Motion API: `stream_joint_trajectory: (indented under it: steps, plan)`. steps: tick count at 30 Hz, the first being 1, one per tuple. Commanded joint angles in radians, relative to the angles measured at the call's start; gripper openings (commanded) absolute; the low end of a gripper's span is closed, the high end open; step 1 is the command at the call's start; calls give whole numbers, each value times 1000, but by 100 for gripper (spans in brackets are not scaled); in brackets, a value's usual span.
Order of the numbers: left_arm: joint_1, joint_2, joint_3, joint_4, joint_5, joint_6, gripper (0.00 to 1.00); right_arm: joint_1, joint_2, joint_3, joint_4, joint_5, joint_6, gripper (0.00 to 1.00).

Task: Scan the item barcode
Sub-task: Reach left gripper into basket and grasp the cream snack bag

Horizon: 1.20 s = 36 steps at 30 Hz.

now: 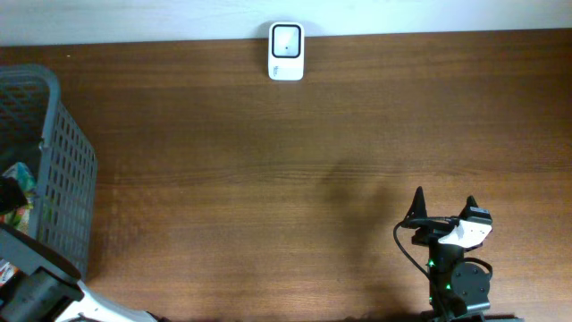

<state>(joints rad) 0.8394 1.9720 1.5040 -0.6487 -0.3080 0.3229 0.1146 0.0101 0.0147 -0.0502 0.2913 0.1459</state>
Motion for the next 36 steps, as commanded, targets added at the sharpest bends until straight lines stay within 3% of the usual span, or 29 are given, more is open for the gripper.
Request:
stream_joint_trajectory:
  steps: [1,2,5,6,13,16,18,23,28,33,36]
  plan:
    - [6,10,-66,14,58,8,84,-4,-7,-9,2,5,-6,99]
    - [6,10,-75,23,59,8,73,-4,-7,-9,2,5,-6,99]
    - [6,10,-79,37,58,8,3,-4,-7,-9,2,5,-6,99]
    - [6,10,-76,39,58,8,0,-4,-7,-9,2,5,-6,99]
    - [5,-86,24,34,58,8,0,-4,-7,-9,2,5,-6,99]
    - [-18,-217,132,35,85,7,0,-4,-7,-9,2,5,-6,99]
    - [-51,-327,182,79,186,-18,0,-4,-7,-9,2,5,-6,99]
    - [-183,-511,187,191,188,-38,0,-4,-7,-9,2,5,-6,99]
    - [-470,-627,187,105,200,-113,0,-4,-7,-9,2,5,-6,99]
    - [-812,-583,184,0,470,-112,0,-4,-7,-9,2,5,-6,98]
    - [-967,-523,184,-102,541,-56,0,-4,-7,-9,2,5,-6,99]
